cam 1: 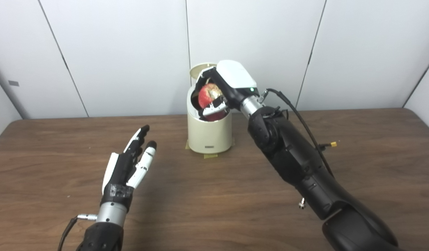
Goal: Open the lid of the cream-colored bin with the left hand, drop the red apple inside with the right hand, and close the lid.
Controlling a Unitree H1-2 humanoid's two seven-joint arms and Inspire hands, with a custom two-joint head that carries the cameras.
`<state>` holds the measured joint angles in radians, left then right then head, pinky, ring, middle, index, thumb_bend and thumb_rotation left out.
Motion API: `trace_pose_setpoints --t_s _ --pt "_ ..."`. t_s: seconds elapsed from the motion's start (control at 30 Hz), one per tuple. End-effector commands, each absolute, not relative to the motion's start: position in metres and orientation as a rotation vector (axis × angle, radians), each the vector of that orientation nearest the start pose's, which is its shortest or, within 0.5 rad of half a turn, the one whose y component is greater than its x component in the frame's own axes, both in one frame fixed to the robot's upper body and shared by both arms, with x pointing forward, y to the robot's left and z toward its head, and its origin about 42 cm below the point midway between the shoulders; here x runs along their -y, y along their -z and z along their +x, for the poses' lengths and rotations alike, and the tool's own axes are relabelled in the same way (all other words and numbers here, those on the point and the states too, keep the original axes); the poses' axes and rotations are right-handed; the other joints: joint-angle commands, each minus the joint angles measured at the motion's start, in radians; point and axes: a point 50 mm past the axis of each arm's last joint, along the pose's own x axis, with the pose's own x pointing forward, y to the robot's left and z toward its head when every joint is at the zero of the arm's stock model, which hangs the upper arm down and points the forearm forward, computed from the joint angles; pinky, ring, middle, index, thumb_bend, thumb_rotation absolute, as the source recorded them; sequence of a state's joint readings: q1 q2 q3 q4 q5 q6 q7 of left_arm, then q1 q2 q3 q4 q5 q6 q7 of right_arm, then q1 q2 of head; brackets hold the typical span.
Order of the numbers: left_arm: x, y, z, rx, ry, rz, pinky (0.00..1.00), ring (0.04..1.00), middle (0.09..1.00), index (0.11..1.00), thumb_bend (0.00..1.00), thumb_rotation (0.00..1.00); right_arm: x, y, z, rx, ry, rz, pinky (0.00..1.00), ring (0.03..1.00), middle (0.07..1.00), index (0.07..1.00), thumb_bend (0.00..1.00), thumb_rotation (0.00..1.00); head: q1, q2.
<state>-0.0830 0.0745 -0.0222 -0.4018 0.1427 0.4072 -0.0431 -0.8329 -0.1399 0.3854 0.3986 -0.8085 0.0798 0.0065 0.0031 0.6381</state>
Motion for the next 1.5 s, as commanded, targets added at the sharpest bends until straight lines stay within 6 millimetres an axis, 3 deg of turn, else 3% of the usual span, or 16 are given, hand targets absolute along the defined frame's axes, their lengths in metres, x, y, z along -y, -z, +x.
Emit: trace_pose_setpoints --t_s 0.0,0.2,0.57,0.7,0.77,0.83,1.17,1.47 --pt "-0.215 -0.221 0.295 0.171 0.032 0.198 1.0 1.0 0.982 0.953 0.36 0.7 0.096 -0.325 0.491 0.578 -0.169 -1.182 0.81 0.883 0.851 0.753 0.76 0.36 0.001 0.001" --pt "-0.214 -0.22 0.294 0.175 0.04 0.228 1.0 0.996 0.97 0.932 0.35 0.7 0.101 -0.325 0.493 0.564 -0.193 -1.172 0.71 0.795 0.764 0.731 0.73 0.41 -0.004 -0.003" --pt "-0.21 -0.22 0.295 0.161 0.06 0.23 1.0 0.975 0.944 0.897 0.35 0.72 0.112 -0.326 0.493 0.567 -0.171 -1.173 0.69 0.764 0.72 0.702 0.7 0.4 -0.005 -0.009" --pt "-0.209 -0.219 0.295 0.157 0.066 0.224 1.0 0.989 0.946 0.893 0.35 0.7 0.113 -0.328 0.49 0.563 -0.155 -1.035 0.58 0.664 0.669 0.664 0.68 0.25 -0.004 -0.01" --pt "-0.209 -0.219 0.294 0.154 0.066 0.225 1.0 0.988 0.948 0.894 0.35 0.7 0.114 -0.33 0.488 0.532 -0.15 -0.94 0.46 0.535 0.544 0.528 0.56 0.08 -0.007 -0.01" --pt "-0.209 -0.219 0.294 0.15 0.066 0.223 1.0 0.99 0.948 0.896 0.35 0.7 0.116 -0.333 0.488 0.473 -0.116 -0.846 0.41 0.481 0.506 0.489 0.53 0.02 -0.006 -0.01" --pt "-0.213 -0.217 0.296 0.148 0.075 0.223 1.0 0.994 0.948 0.901 0.34 0.69 0.132 -0.338 0.487 0.38 -0.062 -0.724 0.38 0.446 0.473 0.49 0.53 0.0 -0.012 -0.016" --pt "-0.22 -0.215 0.295 0.11 0.053 0.197 1.0 0.977 0.942 0.92 0.38 0.67 0.158 -0.318 0.46 0.265 -0.021 -0.594 0.34 0.414 0.45 0.514 0.53 0.0 0.008 -0.018"
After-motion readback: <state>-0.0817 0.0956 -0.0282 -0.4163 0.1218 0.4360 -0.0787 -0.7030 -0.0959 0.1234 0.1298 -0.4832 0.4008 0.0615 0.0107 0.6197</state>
